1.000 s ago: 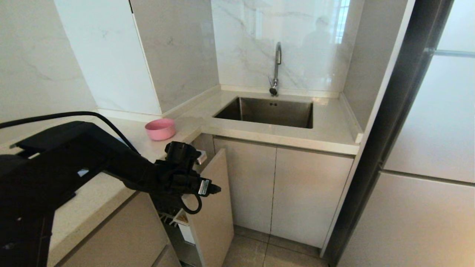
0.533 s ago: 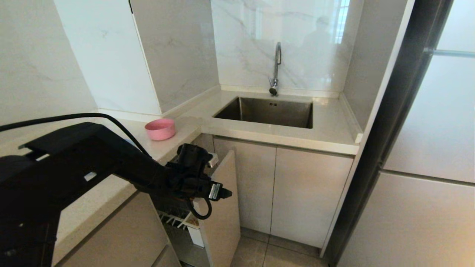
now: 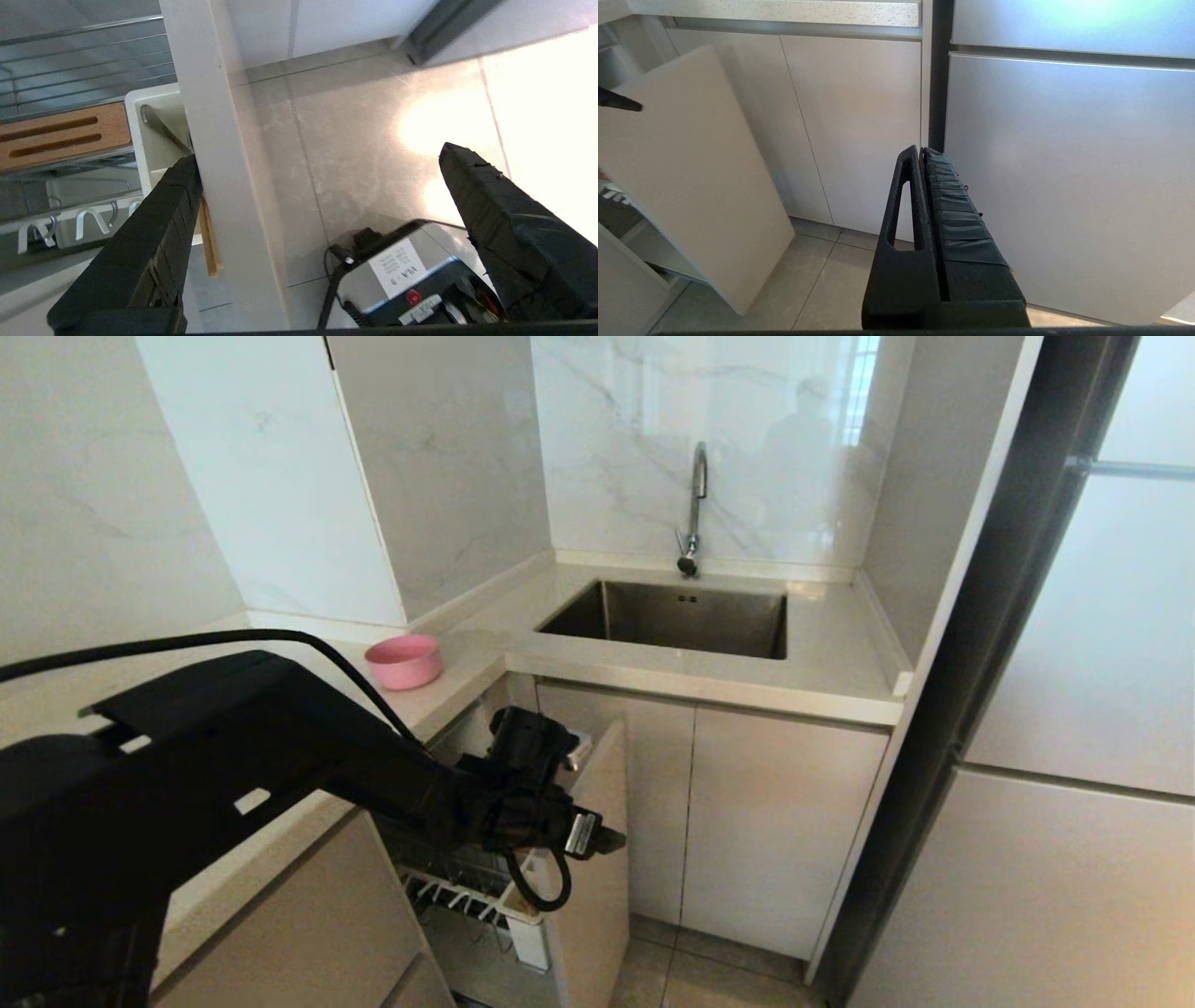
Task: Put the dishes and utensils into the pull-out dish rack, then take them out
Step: Open the cupboard
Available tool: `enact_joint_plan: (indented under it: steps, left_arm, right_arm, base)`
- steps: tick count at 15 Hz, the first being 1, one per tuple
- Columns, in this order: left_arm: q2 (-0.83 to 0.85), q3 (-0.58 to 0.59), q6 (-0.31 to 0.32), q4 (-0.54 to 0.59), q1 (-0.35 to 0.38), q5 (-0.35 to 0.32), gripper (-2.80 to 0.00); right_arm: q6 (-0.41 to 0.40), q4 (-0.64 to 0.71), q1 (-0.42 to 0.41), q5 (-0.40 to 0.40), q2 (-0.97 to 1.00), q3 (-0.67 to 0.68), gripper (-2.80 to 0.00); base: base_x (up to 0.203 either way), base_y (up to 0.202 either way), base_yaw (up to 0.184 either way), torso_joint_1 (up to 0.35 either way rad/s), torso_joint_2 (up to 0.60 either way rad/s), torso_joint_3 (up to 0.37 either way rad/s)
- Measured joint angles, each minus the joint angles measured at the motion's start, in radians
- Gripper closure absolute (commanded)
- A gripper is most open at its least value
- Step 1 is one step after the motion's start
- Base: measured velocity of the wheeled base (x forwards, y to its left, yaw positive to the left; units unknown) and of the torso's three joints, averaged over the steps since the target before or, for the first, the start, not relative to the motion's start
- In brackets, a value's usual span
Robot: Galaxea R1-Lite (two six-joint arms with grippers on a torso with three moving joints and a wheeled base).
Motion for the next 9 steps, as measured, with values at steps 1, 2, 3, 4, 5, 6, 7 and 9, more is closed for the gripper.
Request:
enact_joint_plan:
  steps: [1,2,3,4,5,6,7,9]
  left_arm:
    - [0.0,0.0,-0.006,0.0,-0.013,0.0,-2.8]
    - [0.0,0.0,-0.011,0.0,-0.026,0.001,-2.8]
    - [0.0,0.0,-0.012,0.0,-0.041,0.001,-2.8]
    - [0.0,-0.001,-0.013,0.0,-0.056,0.005,-2.8]
    - [0.0,-0.003,-0.013,-0.001,-0.07,0.007,-2.8]
    - [0.0,-0.004,-0.012,-0.001,-0.084,0.009,-2.8]
    - [0.0,-0.006,-0.012,-0.001,-0.096,0.01,-2.8]
    - [0.001,-0.011,-0.012,-0.001,-0.122,0.01,-2.8]
  right_arm:
    - [0.0,0.0,0.0,0.0,0.0,0.0,0.0]
    - [0.0,0.0,0.0,0.0,0.0,0.0,0.0]
    - [0.0,0.0,0.0,0.0,0.0,0.0,0.0]
    - [0.0,0.0,0.0,0.0,0.0,0.0,0.0]
    - [0.0,0.0,0.0,0.0,0.0,0.0,0.0]
    - [0.0,0.0,0.0,0.0,0.0,0.0,0.0]
    - [0.0,0.0,0.0,0.0,0.0,0.0,0.0]
    - [0.0,0.0,0.0,0.0,0.0,0.0,0.0]
  base:
    - [0.0,0.0,0.0,0.0,0.0,0.0]
    - [0.0,0.0,0.0,0.0,0.0,0.0]
    - [0.0,0.0,0.0,0.0,0.0,0.0]
    - [0.0,0.0,0.0,0.0,0.0,0.0]
    - [0.0,0.0,0.0,0.0,0.0,0.0]
    - [0.0,0.0,0.0,0.0,0.0,0.0]
    - [0.0,0.0,0.0,0.0,0.0,0.0]
    - [0.0,0.0,0.0,0.0,0.0,0.0]
